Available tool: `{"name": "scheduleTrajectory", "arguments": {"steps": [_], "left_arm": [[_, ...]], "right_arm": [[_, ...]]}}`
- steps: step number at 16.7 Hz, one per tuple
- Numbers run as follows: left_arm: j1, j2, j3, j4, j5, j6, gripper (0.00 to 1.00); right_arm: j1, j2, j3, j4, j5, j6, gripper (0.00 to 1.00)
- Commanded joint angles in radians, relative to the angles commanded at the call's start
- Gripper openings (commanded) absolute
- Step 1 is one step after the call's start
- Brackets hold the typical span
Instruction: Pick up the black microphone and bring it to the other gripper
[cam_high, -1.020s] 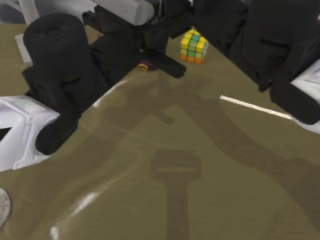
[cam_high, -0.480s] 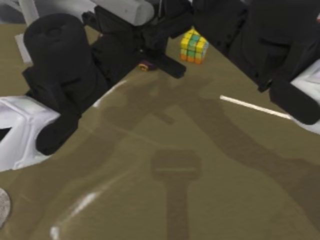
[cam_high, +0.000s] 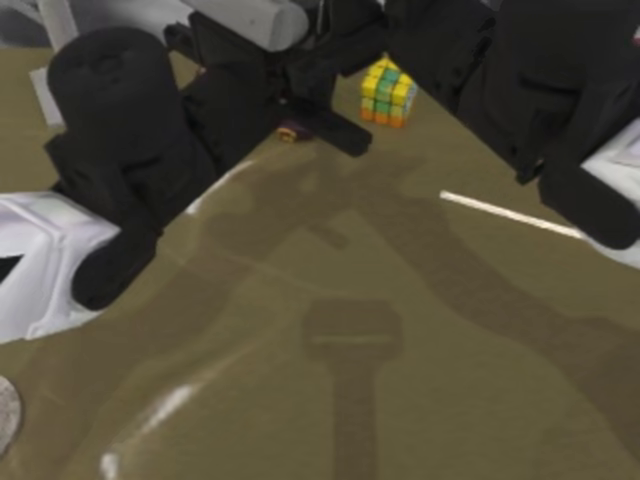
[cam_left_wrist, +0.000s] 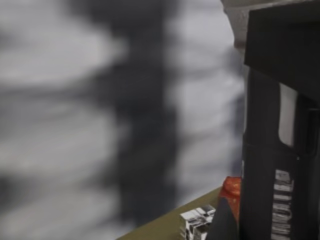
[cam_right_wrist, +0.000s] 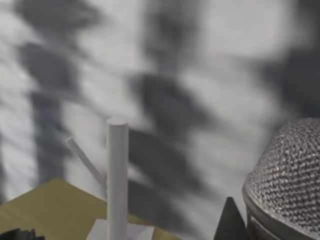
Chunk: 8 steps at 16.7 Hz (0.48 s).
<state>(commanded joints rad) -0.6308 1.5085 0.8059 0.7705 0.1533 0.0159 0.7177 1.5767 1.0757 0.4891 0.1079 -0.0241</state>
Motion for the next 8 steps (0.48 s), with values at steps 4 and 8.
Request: {"name": "scheduleTrajectory", "arguments": {"steps": [4, 8], "left_arm": [[0.0, 0.0, 0.0, 0.0, 0.0, 0.0, 0.45], [0.0, 0.0, 0.0, 0.0, 0.0, 0.0, 0.75]], "right_arm": [[0.0, 0.0, 0.0, 0.0, 0.0, 0.0, 0.0], [0.0, 0.0, 0.0, 0.0, 0.0, 0.0, 0.0]]}}
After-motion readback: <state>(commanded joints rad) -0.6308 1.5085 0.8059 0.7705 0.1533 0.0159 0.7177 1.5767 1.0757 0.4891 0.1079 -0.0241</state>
